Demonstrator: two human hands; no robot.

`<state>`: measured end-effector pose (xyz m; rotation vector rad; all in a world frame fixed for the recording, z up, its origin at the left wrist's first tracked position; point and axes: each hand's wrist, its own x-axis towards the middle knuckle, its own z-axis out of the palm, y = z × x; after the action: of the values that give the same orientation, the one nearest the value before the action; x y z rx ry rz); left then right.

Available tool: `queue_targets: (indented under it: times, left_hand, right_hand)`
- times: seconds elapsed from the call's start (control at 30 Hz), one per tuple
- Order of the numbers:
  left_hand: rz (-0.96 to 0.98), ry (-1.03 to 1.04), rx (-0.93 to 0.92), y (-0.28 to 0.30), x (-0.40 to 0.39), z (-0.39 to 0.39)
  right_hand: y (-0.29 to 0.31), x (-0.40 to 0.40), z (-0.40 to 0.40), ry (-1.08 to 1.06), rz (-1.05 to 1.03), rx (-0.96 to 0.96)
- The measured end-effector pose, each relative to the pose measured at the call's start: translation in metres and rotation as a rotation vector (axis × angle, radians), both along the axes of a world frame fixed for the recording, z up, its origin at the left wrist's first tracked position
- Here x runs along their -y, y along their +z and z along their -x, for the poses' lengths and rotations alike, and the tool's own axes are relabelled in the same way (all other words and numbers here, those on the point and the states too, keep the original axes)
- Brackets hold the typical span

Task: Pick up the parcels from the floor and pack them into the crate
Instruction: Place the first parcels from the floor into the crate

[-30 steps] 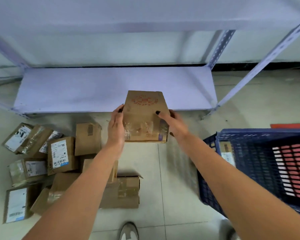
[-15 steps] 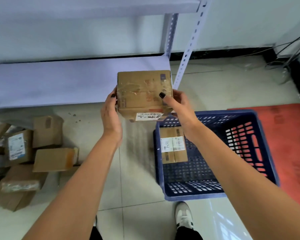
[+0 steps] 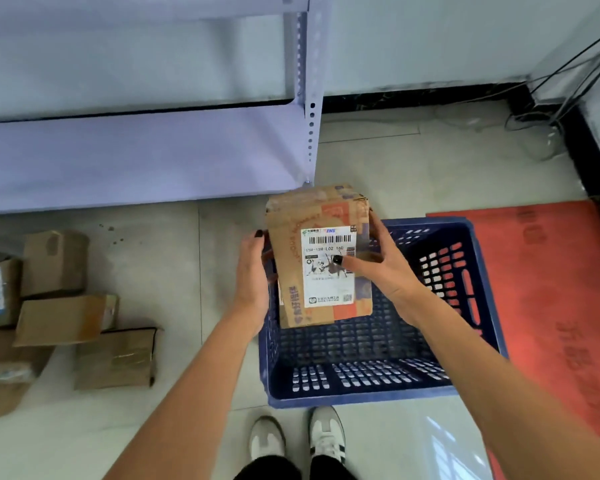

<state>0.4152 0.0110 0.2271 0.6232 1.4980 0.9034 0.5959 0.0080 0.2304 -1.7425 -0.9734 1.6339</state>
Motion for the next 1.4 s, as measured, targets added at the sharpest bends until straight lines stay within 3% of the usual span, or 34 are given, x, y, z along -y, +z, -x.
queue_targets:
  times: [0.2,0.4,0.77,1.1,1.27,1.4]
  left_hand:
    - [0.125,-0.175,-0.174,-0.076,0.034,0.002]
    - [0.220,-0.145,-0.111,-0.112,0.046,-0.001]
    - [0.221,-0.347,-0.433,-0.158,0.017,-0.025]
    - [0.181,-0.434,-0.543,-0.175,0.029,-0.019]
    - [0.194,-0.283,-0.422,-0.158,0.027,-0.016]
    - [0.221,-0.170,-0.293,-0.118,0.022,-0.012]
  right_hand:
    - [-0.075,0.039,0.009,-0.086,0.172,0.031]
    - [-0.130,0.045,0.025,-0.112,0.357,0.046]
    - [-0.184,0.004,0.036,-0.096,0.385,0.201]
    - [-0.199,-0.006,0.042,-0.075,0.398,0.145]
    - [-0.176,0.002,0.043,0.120,0.320,0.339]
    - [-0.133,0.011,0.054,0.164,0.234,0.336]
